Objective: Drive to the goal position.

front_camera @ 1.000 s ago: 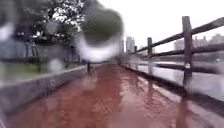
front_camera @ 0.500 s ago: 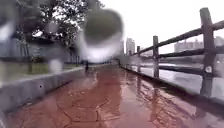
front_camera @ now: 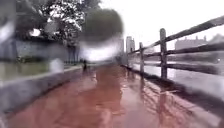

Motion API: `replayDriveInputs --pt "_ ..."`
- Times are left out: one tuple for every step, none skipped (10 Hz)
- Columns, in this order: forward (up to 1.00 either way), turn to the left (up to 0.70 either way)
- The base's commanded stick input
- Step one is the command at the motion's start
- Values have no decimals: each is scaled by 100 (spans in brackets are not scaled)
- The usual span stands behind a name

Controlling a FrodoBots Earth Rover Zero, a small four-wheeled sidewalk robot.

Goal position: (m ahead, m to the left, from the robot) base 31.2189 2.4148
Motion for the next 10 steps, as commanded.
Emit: replayDriveInputs --pt "100 1" --pt "100 1" --pt "100 1" --pt "100 1" --pt "100 1" --pt "100 1" --pt "100 1" --pt "100 1" --pt "100 1" --pt "100 1"
